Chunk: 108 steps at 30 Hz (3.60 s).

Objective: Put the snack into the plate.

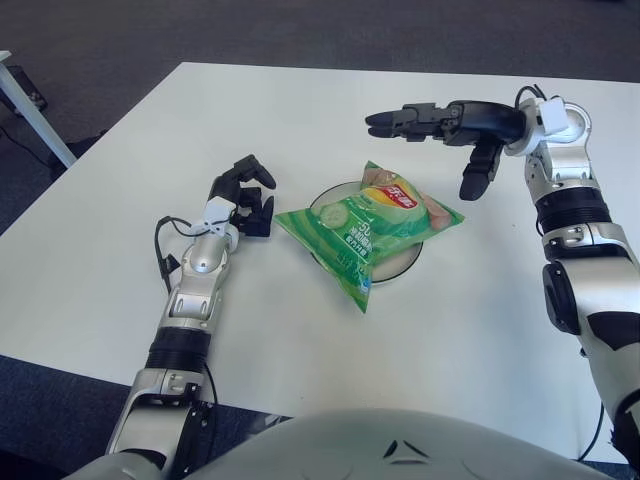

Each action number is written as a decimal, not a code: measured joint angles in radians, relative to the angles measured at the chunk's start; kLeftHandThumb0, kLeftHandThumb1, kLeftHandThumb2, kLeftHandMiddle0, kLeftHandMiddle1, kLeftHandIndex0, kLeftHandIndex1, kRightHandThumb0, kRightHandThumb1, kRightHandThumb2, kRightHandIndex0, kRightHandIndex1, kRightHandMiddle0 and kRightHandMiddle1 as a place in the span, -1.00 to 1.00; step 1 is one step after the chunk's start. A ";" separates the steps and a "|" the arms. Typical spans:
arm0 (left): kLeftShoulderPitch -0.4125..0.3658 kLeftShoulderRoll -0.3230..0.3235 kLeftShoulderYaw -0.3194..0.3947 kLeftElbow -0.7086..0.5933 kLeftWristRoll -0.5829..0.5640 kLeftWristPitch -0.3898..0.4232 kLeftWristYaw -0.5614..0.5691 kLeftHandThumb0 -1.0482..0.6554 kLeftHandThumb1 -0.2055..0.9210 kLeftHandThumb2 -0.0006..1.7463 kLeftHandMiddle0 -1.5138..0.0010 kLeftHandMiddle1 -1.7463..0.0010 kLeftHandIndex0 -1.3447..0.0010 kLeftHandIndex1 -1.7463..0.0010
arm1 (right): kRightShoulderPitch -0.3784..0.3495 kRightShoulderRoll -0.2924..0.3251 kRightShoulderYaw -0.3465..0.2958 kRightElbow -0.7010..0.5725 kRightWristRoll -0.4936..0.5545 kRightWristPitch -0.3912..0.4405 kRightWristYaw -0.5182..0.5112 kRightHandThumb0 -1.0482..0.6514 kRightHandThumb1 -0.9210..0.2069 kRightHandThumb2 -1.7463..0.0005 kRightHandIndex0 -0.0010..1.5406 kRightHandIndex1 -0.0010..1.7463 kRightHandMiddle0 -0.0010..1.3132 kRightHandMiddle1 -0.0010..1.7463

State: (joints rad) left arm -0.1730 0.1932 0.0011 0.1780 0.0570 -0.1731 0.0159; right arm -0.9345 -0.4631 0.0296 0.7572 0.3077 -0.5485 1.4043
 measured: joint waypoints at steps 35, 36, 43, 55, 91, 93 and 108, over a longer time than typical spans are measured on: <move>-0.006 0.002 -0.002 0.001 0.022 0.000 0.014 -0.38 -0.24 0.64 -0.70 -1.00 -0.03 -1.00 | 0.101 -0.024 -0.016 -0.090 -0.361 0.026 -0.501 -0.77 -0.91 0.70 -0.77 -0.90 -1.00 -0.36; -0.006 0.002 -0.001 0.002 0.020 0.000 0.013 -0.38 -0.24 0.64 -0.70 -1.00 -0.03 -1.00 | 0.110 -0.021 -0.014 -0.096 -0.382 0.038 -0.546 -0.74 -0.91 0.70 -0.75 -0.89 -1.00 -0.34; -0.007 0.001 -0.001 0.018 0.010 -0.011 0.010 -0.38 -0.25 0.65 -0.70 -1.00 -0.04 -1.00 | 0.149 0.026 -0.019 -0.117 -0.410 0.167 -0.760 -0.59 -0.88 0.53 -0.68 -0.77 -1.00 -0.33; -0.009 0.001 -0.002 0.022 0.010 -0.014 0.010 -0.38 -0.26 0.66 -0.70 -1.00 -0.05 -1.00 | 0.191 0.093 -0.073 -0.137 -0.320 0.333 -0.872 -0.49 -1.00 0.15 -0.78 -0.34 -1.00 -0.12; -0.027 0.010 -0.001 0.078 0.004 -0.069 -0.005 -0.38 -0.25 0.65 -0.70 -1.00 -0.04 -1.00 | 0.357 0.150 -0.282 -0.154 -0.131 0.632 -1.143 0.23 0.86 -0.92 0.33 0.53 0.23 1.00; -0.027 0.010 -0.001 0.078 0.006 -0.069 -0.005 -0.38 -0.25 0.65 -0.70 -1.00 -0.04 -1.00 | 0.365 0.156 -0.286 -0.165 -0.128 0.632 -1.146 0.23 0.91 -0.96 0.35 0.54 0.26 1.00; -0.026 0.012 0.015 0.085 -0.017 -0.069 -0.030 -0.40 -0.32 0.70 -0.71 -1.00 -0.09 -1.00 | 0.506 0.280 -0.346 -0.393 -0.038 0.672 -1.282 0.23 0.86 -1.00 0.30 0.78 0.11 1.00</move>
State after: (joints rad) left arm -0.1986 0.2057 0.0162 0.2628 0.0400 -0.2416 -0.0138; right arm -0.4283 -0.1828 -0.3164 0.3647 0.2695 0.1232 0.1228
